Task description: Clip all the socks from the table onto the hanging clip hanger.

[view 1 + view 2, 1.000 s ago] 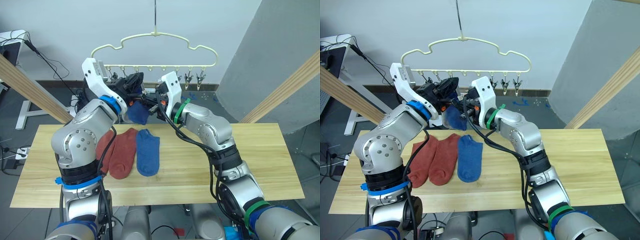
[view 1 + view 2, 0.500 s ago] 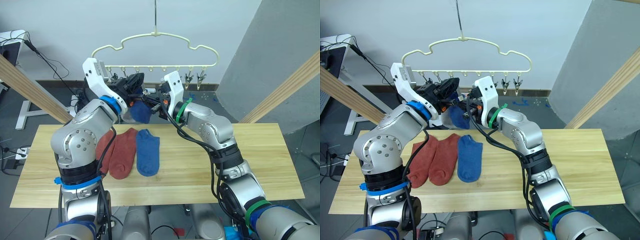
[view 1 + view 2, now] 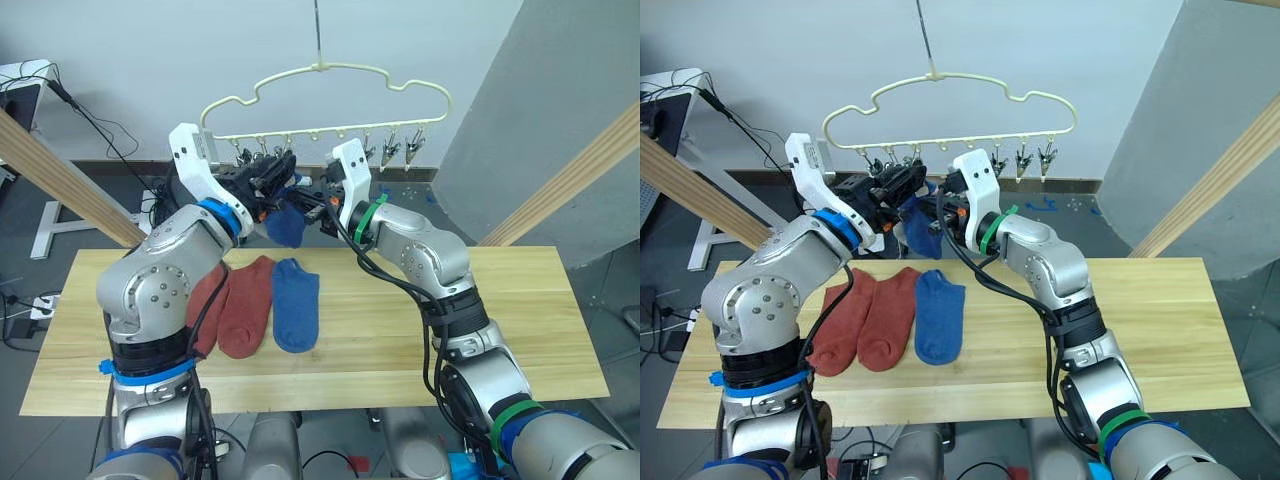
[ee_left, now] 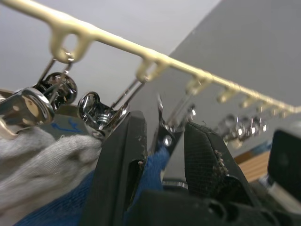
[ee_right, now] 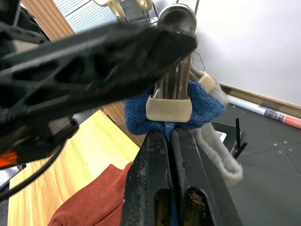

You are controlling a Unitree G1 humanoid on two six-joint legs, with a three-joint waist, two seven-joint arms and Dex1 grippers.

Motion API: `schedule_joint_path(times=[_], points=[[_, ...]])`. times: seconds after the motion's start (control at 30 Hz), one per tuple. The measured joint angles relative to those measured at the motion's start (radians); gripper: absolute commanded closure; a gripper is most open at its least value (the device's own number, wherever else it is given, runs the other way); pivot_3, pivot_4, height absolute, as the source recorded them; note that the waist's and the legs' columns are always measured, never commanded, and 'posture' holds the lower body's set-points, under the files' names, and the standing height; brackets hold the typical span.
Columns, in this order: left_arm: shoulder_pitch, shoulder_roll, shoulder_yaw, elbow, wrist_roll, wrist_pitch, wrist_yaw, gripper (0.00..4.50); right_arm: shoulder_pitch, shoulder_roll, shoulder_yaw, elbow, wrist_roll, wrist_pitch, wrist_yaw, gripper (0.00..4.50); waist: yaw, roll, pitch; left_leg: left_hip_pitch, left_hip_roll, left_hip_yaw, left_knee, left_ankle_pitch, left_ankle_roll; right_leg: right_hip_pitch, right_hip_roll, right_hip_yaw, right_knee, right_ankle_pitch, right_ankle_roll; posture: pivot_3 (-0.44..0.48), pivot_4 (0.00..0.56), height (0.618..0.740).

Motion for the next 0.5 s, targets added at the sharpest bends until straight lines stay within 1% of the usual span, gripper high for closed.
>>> schedule_joint_path(times=[0.07, 0.13, 0.2, 0.27, 0.37, 0.5], points=[[0.017, 0.005, -0.006, -0.022, 0.004, -0.001, -0.005, 2.86, 0.003, 0.000, 0.001, -0.009, 0.004, 0.010, 0.002, 4.00, 0.001, 0.000, 0.000, 0.000, 0.000, 0.000, 0.000, 0.000, 0.000, 0.000, 0.000, 0.000, 0.000, 0.000, 0.000, -0.164, 0.341, 0.740], [0.034, 0.034, -0.028, -0.046, 0.019, -0.007, -0.026, 2.86, 0.006, -0.003, 0.001, -0.014, 0.005, 0.017, 0.002, 3.46, 0.001, 0.000, 0.000, 0.000, 0.000, 0.000, 0.000, 0.000, 0.000, 0.000, 0.000, 0.000, 0.000, 0.000, 0.000, -0.159, 0.341, 0.740], [0.051, 0.046, -0.041, -0.077, 0.035, -0.017, -0.037, 2.86, 0.013, -0.010, 0.001, -0.023, 0.006, 0.031, 0.004, 2.72, 0.002, 0.000, 0.000, 0.000, 0.000, 0.000, 0.000, 0.000, 0.000, 0.000, 0.000, 0.000, 0.000, 0.000, 0.000, -0.152, 0.341, 0.740], [0.084, 0.081, -0.054, -0.117, 0.051, -0.025, -0.056, 2.86, 0.031, -0.018, 0.004, -0.045, 0.006, 0.047, 0.005, 2.04, 0.001, 0.000, 0.000, 0.000, 0.000, 0.000, 0.000, 0.000, 0.000, 0.000, 0.000, 0.000, 0.000, 0.000, 0.000, -0.145, 0.341, 0.740], [0.155, 0.140, -0.051, -0.180, 0.076, -0.043, -0.086, 2.86, 0.063, -0.046, 0.018, -0.089, 0.006, 0.080, 0.005, 2.04, 0.002, 0.000, 0.000, 0.000, 0.000, 0.000, -0.001, 0.000, 0.000, 0.000, 0.000, 0.000, 0.000, 0.000, 0.000, -0.133, 0.341, 0.740], [0.231, 0.180, -0.022, -0.232, 0.091, -0.063, -0.099, 2.86, 0.107, -0.087, 0.027, -0.160, 0.010, 0.133, 0.021, 2.04, 0.007, 0.000, 0.000, 0.000, 0.000, 0.000, 0.000, 0.000, 0.000, 0.000, 0.000, 0.001, 0.000, 0.000, 0.000, -0.118, 0.339, 0.740]])
